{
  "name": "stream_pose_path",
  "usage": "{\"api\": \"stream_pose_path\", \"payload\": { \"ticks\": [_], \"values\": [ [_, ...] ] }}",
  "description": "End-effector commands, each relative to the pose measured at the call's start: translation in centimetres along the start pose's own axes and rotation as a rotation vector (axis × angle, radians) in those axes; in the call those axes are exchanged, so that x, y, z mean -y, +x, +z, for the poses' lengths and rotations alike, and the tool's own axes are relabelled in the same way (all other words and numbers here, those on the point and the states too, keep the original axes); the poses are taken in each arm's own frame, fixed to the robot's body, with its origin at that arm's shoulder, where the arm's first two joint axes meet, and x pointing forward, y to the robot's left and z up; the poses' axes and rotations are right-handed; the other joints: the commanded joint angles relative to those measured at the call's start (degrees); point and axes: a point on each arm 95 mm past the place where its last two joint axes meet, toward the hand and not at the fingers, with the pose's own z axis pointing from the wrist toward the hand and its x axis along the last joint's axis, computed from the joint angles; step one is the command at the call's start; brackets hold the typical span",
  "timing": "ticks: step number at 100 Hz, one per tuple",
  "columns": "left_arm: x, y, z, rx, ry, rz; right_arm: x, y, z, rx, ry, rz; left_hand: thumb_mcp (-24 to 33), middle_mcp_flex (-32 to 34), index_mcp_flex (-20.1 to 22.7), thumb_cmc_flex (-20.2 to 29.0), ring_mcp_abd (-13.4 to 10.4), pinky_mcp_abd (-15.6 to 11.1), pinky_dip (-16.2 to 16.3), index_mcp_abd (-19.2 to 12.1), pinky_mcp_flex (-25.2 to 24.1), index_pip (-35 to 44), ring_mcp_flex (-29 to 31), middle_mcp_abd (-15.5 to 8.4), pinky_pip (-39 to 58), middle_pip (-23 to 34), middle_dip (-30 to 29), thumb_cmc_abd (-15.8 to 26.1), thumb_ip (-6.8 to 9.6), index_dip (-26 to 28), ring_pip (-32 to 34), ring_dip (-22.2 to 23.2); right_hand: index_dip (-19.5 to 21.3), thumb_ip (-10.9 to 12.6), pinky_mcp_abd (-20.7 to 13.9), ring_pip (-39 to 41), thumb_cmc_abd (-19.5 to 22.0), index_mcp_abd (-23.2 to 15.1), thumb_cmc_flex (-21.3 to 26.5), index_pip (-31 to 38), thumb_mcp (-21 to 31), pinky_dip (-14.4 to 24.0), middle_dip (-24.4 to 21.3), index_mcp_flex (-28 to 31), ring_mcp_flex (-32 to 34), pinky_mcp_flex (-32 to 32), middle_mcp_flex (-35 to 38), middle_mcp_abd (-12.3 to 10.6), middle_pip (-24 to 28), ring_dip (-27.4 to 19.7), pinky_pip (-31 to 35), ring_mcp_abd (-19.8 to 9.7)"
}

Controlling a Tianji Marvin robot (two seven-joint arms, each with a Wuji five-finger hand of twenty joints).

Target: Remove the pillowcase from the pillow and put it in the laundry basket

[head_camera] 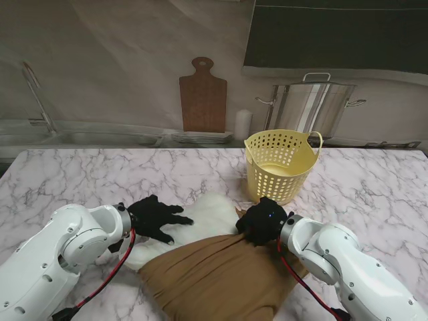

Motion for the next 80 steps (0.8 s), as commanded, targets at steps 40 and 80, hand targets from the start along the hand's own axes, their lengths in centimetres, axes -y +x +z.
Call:
{"api": "stream_pose_path", "payload": {
  "ticks": [40, 80],
  "values": [
    [6.0, 1.7, 3.4, -0.008, 0.315, -0.122, 1.1, 0.6, 1.0, -0.034, -0.012, 0.014, 0.2, 0.6, -1.8, 10.2, 1.5, 1.3, 0.2, 9.5, 0.7, 3.0, 2.2, 2.6, -5.8, 0.6, 0.8, 9.9, -0.3, 2.2, 1.4, 1.9, 2.0, -1.5, 0.3, -1.6, 2.5, -2.2, 3.4, 4.2, -2.3, 0.9, 0.2, 6.2, 0.0, -1.2, -1.4, 0.0, -2.1, 0.8, -0.8, 0.4],
    [1.7, 4.1, 7.4, -0.167, 0.084, -0.133, 2.2, 0.0, -0.3, 0.011, 0.019, -0.002, -0.1, -0.9, -2.7, -2.4, 2.2, 1.9, -1.1, 10.3, -0.5, 2.8, 0.7, 3.1, -6.4, 0.3, 0.7, -2.0, 0.23, 1.7, 0.8, 1.9, 2.0, -1.4, 0.3, -1.9, 2.8, -1.9, 3.7, 4.2, -2.5, 1.0, -0.1, 6.0, 0.1, -1.3, -1.2, 0.2, -2.6, 0.9, -1.0, 0.5]
  ]
}}
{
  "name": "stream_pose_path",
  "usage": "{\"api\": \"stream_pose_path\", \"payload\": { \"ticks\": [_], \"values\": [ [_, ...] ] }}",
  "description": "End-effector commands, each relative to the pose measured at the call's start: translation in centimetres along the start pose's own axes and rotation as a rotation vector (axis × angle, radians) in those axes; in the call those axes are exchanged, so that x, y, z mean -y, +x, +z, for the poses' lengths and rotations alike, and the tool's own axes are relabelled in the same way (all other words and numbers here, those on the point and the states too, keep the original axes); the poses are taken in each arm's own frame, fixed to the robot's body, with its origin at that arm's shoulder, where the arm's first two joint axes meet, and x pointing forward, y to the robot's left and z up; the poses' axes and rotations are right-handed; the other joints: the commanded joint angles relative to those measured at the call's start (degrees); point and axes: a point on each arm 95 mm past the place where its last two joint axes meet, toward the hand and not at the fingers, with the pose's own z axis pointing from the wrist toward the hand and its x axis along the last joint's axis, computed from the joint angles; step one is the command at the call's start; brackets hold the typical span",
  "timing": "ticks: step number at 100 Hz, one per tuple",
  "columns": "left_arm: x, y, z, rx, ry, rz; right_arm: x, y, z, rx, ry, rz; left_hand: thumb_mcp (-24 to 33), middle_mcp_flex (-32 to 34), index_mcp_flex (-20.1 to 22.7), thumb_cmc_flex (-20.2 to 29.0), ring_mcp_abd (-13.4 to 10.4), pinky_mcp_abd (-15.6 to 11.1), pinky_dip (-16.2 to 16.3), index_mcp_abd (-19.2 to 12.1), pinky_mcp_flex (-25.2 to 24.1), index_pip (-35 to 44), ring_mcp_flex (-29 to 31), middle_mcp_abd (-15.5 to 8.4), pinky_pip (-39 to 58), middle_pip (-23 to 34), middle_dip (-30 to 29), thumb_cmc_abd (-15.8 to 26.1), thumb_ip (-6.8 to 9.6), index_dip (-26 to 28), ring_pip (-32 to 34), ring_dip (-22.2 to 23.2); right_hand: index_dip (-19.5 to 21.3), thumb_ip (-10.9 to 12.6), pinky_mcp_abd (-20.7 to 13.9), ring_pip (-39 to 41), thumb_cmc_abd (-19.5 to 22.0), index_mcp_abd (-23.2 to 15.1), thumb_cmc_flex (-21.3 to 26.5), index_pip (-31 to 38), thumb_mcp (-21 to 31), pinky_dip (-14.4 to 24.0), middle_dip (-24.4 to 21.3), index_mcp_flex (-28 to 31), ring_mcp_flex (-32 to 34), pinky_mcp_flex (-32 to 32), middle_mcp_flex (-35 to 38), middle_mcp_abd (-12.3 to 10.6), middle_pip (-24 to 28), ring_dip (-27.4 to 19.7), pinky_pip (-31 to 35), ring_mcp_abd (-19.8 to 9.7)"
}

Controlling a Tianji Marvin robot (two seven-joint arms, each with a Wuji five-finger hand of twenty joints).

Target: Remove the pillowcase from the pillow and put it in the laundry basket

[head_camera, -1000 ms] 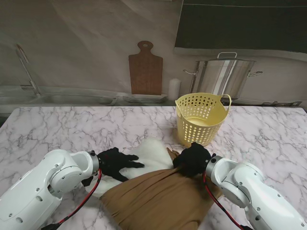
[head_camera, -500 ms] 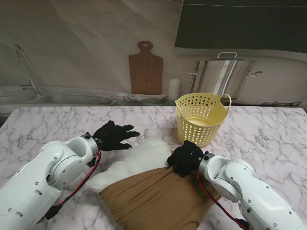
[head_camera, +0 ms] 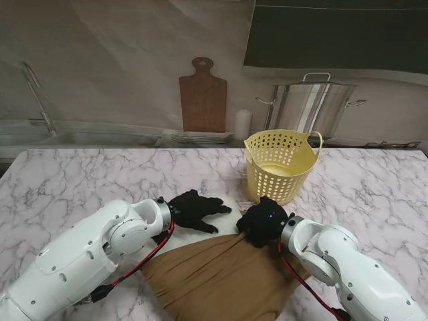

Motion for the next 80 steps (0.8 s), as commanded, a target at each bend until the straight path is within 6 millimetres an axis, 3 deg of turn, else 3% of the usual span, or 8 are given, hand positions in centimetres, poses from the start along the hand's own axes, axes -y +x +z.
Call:
{"api": "stream_pose_path", "payload": {
  "ticks": [1, 19, 80],
  "values": [
    [-1.6, -0.2, -0.1, -0.012, -0.072, 0.011, 1.5, 0.2, -0.5, 0.005, 0.055, -0.005, -1.1, -1.9, -2.0, -1.4, 1.2, 1.1, -1.0, 0.6, -1.1, -0.6, -0.2, 0.8, -6.4, -0.3, 0.0, -3.1, 0.13, -1.0, 0.4, 0.5, 0.5, -1.3, 0.3, 0.1, 2.5, -2.1, 3.0, 3.8, -1.4, 0.9, 0.0, 4.8, 0.1, -0.8, -0.6, -0.3, -1.2, 0.9, -0.4, 0.5],
    [-3.2, -0.7, -0.7, -0.027, -0.197, 0.107, 2.5, -0.1, -2.1, 0.045, 0.121, -0.048, -0.4, -2.5, -2.6, -4.1, 1.1, 1.1, -1.1, -0.2, -1.5, -1.0, -0.9, 0.4, -7.3, -0.6, -0.1, -7.4, 0.37, -1.5, 0.1, 0.4, 0.5, -1.3, 0.2, -0.4, 2.9, -2.1, 3.1, 3.7, -1.8, 0.8, -0.2, 4.5, -0.3, -1.2, -1.0, -0.3, -1.6, 0.8, -0.8, 0.5],
    [-5.7, -3.5, -4.4, 0.071, -0.315, 0.148, 5.5, 1.7, -9.9, 0.213, 0.252, -0.064, 0.2, -2.8, -3.1, -4.2, 1.2, 0.8, -0.8, 0.0, -1.4, -1.3, -1.4, 0.3, -8.1, -0.6, -0.1, -7.6, 0.46, -2.2, 0.0, 0.2, 1.4, -0.7, 0.2, -3.2, 4.1, -2.4, 4.7, 3.5, -4.4, 0.4, -0.1, 4.0, -1.5, -2.3, -2.0, -0.4, -3.5, 0.8, -2.3, 0.9]
  ]
}}
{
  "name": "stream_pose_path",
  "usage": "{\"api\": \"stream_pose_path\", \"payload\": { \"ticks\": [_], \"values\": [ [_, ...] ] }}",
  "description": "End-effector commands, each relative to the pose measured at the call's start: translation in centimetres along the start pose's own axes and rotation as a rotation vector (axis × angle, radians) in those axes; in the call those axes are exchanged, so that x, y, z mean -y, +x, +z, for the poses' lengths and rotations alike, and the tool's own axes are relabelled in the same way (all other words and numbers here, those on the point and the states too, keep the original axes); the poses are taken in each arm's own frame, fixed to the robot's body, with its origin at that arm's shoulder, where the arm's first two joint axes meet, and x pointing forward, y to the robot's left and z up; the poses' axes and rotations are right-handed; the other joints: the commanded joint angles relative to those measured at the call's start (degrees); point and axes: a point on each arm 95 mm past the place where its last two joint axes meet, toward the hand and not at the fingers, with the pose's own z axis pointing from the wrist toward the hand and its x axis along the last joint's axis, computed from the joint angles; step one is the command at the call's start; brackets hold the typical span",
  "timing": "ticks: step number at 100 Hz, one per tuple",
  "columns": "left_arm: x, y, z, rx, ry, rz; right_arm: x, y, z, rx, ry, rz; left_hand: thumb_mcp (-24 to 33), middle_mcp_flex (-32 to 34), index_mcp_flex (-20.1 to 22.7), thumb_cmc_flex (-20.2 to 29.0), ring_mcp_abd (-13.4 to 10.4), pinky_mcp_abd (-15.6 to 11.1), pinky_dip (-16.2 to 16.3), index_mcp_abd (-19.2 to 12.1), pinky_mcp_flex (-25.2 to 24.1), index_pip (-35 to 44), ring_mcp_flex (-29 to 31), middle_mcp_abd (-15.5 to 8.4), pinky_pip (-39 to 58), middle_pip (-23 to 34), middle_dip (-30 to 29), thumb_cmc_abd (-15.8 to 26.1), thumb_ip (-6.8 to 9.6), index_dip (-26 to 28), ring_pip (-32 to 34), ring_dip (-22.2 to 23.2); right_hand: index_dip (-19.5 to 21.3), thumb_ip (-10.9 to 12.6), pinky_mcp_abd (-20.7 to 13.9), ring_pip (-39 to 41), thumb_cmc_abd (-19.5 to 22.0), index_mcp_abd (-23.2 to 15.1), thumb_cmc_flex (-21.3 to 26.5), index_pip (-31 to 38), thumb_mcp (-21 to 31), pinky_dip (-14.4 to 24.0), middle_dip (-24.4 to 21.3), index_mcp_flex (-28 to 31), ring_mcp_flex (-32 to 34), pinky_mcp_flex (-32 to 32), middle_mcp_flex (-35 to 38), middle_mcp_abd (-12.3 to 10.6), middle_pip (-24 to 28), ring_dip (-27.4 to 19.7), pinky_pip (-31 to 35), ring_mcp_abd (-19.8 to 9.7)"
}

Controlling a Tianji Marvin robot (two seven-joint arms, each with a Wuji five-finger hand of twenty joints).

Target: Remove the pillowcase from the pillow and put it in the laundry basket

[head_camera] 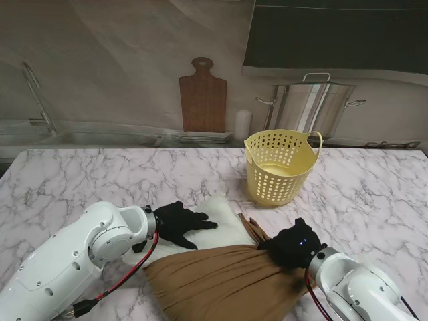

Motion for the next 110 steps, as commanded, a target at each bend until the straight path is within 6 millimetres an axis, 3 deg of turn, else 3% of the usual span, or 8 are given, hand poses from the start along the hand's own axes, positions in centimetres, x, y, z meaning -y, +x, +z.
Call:
{"api": "stream_pose_path", "payload": {
  "ticks": [1, 14, 27, 50, 78, 94, 110],
  "values": [
    [-3.9, -1.8, -0.6, 0.048, -0.135, -0.014, 3.5, -0.2, -1.0, 0.018, 0.112, -0.017, -0.2, 0.6, 4.0, 2.9, 3.7, 0.8, -0.6, 4.8, -0.6, 4.9, 2.3, 3.2, -8.1, 2.5, 0.7, -7.7, -0.2, 1.0, 3.1, 0.6, 5.3, -0.6, 0.3, -0.4, -4.9, 0.7, 4.2, 57.8, -0.5, 0.4, -0.1, 10.6, -0.9, -0.9, -0.4, -0.2, -0.9, 0.8, -0.6, 0.9],
    [-4.5, -2.1, -0.8, 0.062, -0.148, -0.02, 3.7, -0.4, -1.4, 0.04, 0.067, -0.006, -0.1, 0.7, 4.0, 3.2, 3.7, 0.6, -0.4, 4.8, -0.4, 5.0, 2.4, 3.3, -8.2, 2.5, 0.7, -7.1, -0.2, 1.0, 3.2, 0.6, 5.5, -0.4, 0.3, -0.9, -5.1, 1.2, 4.1, 57.7, -0.6, 0.4, 0.0, 10.3, -0.8, -0.6, -0.3, -0.3, -1.4, 0.9, -0.7, 0.9],
    [-4.5, -2.3, -1.2, 0.083, -0.133, -0.025, 3.8, -0.5, -0.6, 0.029, -0.025, 0.036, -0.1, 1.0, 4.1, 3.7, 3.7, 0.6, -0.3, 4.9, -0.3, 5.0, 2.5, 3.3, -8.1, 2.6, 0.7, -6.3, -0.24, 1.0, 3.3, 0.6, 4.2, -0.2, 0.5, -1.6, -5.9, 2.3, 3.1, 57.3, 0.9, 0.6, -0.3, 10.5, 0.0, 0.1, 0.3, -0.3, -2.2, 1.2, -0.2, 1.0],
    [-3.7, -2.9, -1.9, 0.112, -0.097, -0.015, 0.5, -0.7, 3.9, -0.042, -0.149, 0.014, -0.3, 1.1, 4.1, 4.0, 3.6, 0.4, -0.2, 4.9, -0.3, 5.1, 2.5, 3.3, -8.0, 2.6, 0.8, -5.7, -0.28, 1.0, 3.3, 0.7, 3.6, -0.5, 0.2, -1.4, -6.0, 1.5, 3.2, 57.8, 1.3, 0.8, -0.2, 10.8, 0.6, 0.7, 0.6, -0.2, -2.2, 1.5, 0.4, 1.0],
    [-4.6, -4.8, -3.5, 0.187, -0.103, -0.029, -3.8, -1.3, 9.5, -0.109, -0.247, -0.009, -0.2, 1.6, 4.8, 5.2, 3.8, 0.5, -0.1, 5.3, -0.2, 5.4, 2.7, 3.5, -8.0, 2.8, 0.8, -4.8, -0.28, 1.1, 3.3, 0.7, 3.2, -0.7, -0.5, -1.4, -5.5, 1.0, 3.0, 57.9, 1.1, 1.0, -0.3, 10.2, 0.3, 0.9, 0.2, -0.6, -2.3, 1.6, 1.2, 0.5],
    [-4.7, -5.0, -4.6, 0.219, -0.063, -0.036, -5.3, -1.3, 11.4, -0.143, -0.302, -0.002, 0.3, 4.1, 8.5, 7.5, 3.8, 0.6, 0.0, 5.2, 0.5, 7.1, 3.7, 3.6, -7.4, 3.5, 1.1, -2.1, -0.26, 1.8, 3.7, 0.8, 2.9, -0.7, -1.0, -2.8, -4.6, 0.0, 2.9, 57.9, 0.0, 0.8, -0.9, 9.3, 0.0, 0.8, -0.4, -1.4, -2.9, 0.9, 1.2, -0.1],
    [-3.1, -4.7, -5.8, 0.269, 0.076, -0.047, -5.8, -0.9, 12.2, -0.185, -0.332, 0.002, 0.1, 7.4, 12.7, 16.2, 3.8, 1.1, -0.1, 4.4, 1.1, 9.1, 5.2, 3.5, -6.3, 4.0, 1.4, 3.2, -0.49, 3.3, 4.1, 0.9, 2.8, -0.7, -1.4, -3.8, -4.3, -0.9, 2.8, 58.1, -0.4, 0.6, -1.7, 9.0, 0.4, 1.1, -0.2, -1.7, -3.7, 0.5, 1.2, -0.5]
  ]
}}
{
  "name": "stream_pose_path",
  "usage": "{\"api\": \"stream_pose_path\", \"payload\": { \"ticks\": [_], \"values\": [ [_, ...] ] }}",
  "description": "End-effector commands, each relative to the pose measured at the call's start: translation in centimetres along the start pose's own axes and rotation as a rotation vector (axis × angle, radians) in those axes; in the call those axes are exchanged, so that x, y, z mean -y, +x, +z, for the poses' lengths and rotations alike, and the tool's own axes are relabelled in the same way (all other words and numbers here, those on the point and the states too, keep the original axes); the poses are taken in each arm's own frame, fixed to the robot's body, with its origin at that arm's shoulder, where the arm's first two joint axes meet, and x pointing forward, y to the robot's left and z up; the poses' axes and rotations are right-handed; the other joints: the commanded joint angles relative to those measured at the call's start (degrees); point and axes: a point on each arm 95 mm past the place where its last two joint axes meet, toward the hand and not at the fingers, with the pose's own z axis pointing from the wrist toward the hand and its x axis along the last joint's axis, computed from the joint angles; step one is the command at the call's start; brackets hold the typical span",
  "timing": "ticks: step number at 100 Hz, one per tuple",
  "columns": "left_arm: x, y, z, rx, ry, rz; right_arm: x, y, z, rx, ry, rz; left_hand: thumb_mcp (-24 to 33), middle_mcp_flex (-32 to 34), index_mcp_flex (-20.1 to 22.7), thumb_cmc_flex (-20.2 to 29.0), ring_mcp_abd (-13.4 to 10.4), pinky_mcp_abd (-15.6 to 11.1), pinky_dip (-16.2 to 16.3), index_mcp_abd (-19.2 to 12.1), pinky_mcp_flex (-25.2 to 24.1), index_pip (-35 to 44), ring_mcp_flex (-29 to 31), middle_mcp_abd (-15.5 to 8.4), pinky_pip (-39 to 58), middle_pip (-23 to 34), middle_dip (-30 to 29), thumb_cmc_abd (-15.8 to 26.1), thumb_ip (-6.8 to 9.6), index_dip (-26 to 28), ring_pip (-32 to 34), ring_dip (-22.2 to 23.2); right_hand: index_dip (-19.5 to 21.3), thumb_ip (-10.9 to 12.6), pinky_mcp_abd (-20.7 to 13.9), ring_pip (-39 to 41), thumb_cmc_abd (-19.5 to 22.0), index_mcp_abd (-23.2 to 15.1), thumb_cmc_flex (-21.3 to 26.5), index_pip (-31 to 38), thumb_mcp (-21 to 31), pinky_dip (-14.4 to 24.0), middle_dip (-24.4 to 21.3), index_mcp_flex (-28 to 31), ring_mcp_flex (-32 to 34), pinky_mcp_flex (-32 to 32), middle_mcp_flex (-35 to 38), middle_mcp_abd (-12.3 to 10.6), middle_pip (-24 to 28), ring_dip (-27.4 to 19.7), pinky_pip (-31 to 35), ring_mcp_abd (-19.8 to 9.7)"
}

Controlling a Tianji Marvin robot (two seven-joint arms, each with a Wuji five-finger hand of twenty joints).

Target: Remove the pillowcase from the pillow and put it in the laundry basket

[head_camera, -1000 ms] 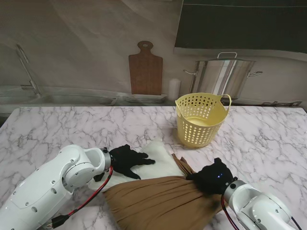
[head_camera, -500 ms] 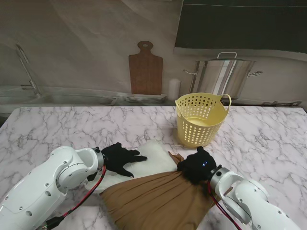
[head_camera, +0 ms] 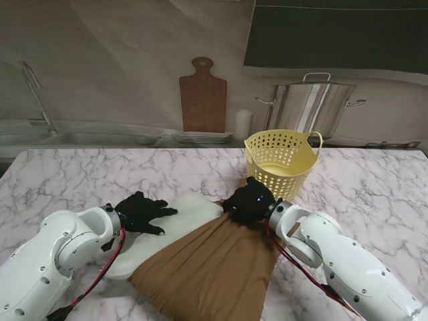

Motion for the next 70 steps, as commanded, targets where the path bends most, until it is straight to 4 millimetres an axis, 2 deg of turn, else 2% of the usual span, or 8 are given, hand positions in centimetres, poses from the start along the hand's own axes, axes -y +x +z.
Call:
{"api": "stream_pose_path", "payload": {
  "ticks": [1, 17, 32, 37, 40, 51, 59, 70],
  "values": [
    [0.0, 0.1, -0.3, 0.021, 0.01, -0.001, 0.1, 0.0, 0.0, -0.006, 0.001, -0.007, 1.9, 1.9, 3.8, 6.6, 1.2, 1.2, -0.1, 2.4, 0.3, 4.7, 0.9, 1.0, -6.3, 0.3, 0.6, 1.3, 0.26, 2.8, 0.5, 0.6, 1.8, -0.6, -0.3, -0.5, 0.4, -0.1, 1.4, 6.3, -0.7, 0.6, -0.8, 4.7, 0.4, 0.3, -0.3, -1.4, -1.5, 0.5, 0.7, -0.6],
    [2.0, 1.1, 0.3, 0.017, 0.195, -0.085, 0.4, 0.2, -0.5, -0.006, -0.008, 0.005, 0.9, 3.9, 4.3, 9.6, 1.9, 1.5, 0.4, 3.1, 0.6, 4.8, 2.1, 1.4, -4.1, 1.0, 1.3, 4.7, -0.22, 3.1, 1.4, 1.2, 1.7, -0.6, -0.3, -0.7, 0.5, -0.2, 1.4, 6.4, -0.7, 0.5, -0.9, 4.7, 0.5, 0.3, -0.4, -1.3, -1.6, 0.4, 0.6, -0.5],
    [1.7, 3.2, 2.5, -0.097, 0.202, -0.194, 0.8, 0.4, -1.4, 0.002, -0.002, 0.007, -0.2, 2.9, 1.4, 5.0, 1.4, 0.4, 0.5, 4.0, 0.2, 3.7, 1.7, 1.7, -3.2, 0.7, 1.5, 6.0, -0.45, 2.8, 1.5, 1.5, 1.8, -0.7, -0.2, -1.0, 0.6, -0.4, 1.4, 6.6, -0.8, 0.3, -1.0, 4.6, 0.4, 0.1, -0.5, -1.3, -1.7, 0.4, 0.5, -0.5],
    [1.2, 3.8, 3.0, -0.129, 0.179, -0.201, 1.0, 0.3, -1.7, 0.007, 0.0, 0.01, 0.3, 3.1, 1.0, 1.9, 1.3, 0.4, 0.1, 4.3, 0.2, 3.6, 1.8, 1.7, -3.1, 0.8, 1.7, 4.2, -0.15, 2.9, 1.6, 1.7, 1.8, -0.7, -0.2, -1.0, 0.5, -0.5, 1.5, 6.6, -0.8, 0.3, -1.1, 4.6, 0.4, 0.1, -0.4, -1.3, -1.8, 0.4, 0.5, -0.6],
    [0.7, 4.1, 3.4, -0.149, 0.176, -0.198, 1.2, 0.3, -1.9, 0.011, 0.003, 0.012, 0.6, 4.6, 2.2, 0.9, 1.2, 0.5, 0.2, 4.6, 0.6, 4.2, 2.8, 1.5, -2.5, 1.4, 2.0, 0.8, 0.08, 3.2, 2.1, 2.1, 1.8, -0.6, -0.2, -1.1, 0.5, -0.5, 1.5, 6.6, -0.8, 0.3, -1.1, 4.6, 0.4, 0.1, -0.4, -1.3, -1.9, 0.4, 0.5, -0.5],
    [-0.7, 4.8, 4.3, -0.214, 0.192, -0.159, 1.6, 0.4, -2.9, 0.012, 0.014, 0.011, 1.2, 12.8, 10.9, -0.4, 0.3, 1.8, 0.8, 3.6, 2.5, 8.9, 8.0, -0.3, 0.9, 4.5, 4.0, -8.9, 0.64, 5.4, 4.3, 3.5, 1.8, -0.7, -0.1, -1.2, 0.5, -0.5, 1.5, 6.8, -0.8, 0.2, -1.1, 4.7, 0.3, 0.0, -0.4, -1.2, -2.0, 0.4, 0.4, -0.4],
    [-1.5, 4.8, 4.1, -0.239, 0.11, -0.111, 1.8, 0.7, -3.8, 0.006, 0.019, 0.001, 1.6, 12.8, 11.3, -3.4, 0.4, 2.4, 0.0, 3.6, 1.9, 8.8, 7.5, -0.6, 0.4, 4.3, 4.2, -13.4, 0.87, 5.8, 3.4, 3.3, 1.9, -0.6, -0.2, -1.3, 0.5, -0.7, 1.5, 6.8, -0.7, 0.2, -1.1, 4.7, 0.4, 0.1, -0.4, -1.3, -2.0, 0.4, 0.4, -0.5],
    [-2.3, 4.5, 3.7, -0.254, -0.016, -0.021, 2.0, 1.1, -5.3, 0.002, 0.027, -0.005, 1.8, 10.6, 8.7, -6.1, 0.4, 2.1, -0.8, 2.9, 1.0, 7.1, 5.6, -1.1, -1.0, 3.1, 3.8, -15.5, 0.95, 5.2, 1.9, 2.5, 2.0, -0.6, -0.2, -1.4, 0.4, -0.7, 1.6, 6.9, -0.5, 0.1, -1.1, 4.8, 0.5, 0.1, -0.2, -1.2, -2.1, 0.4, 0.4, -0.5]
  ]
}}
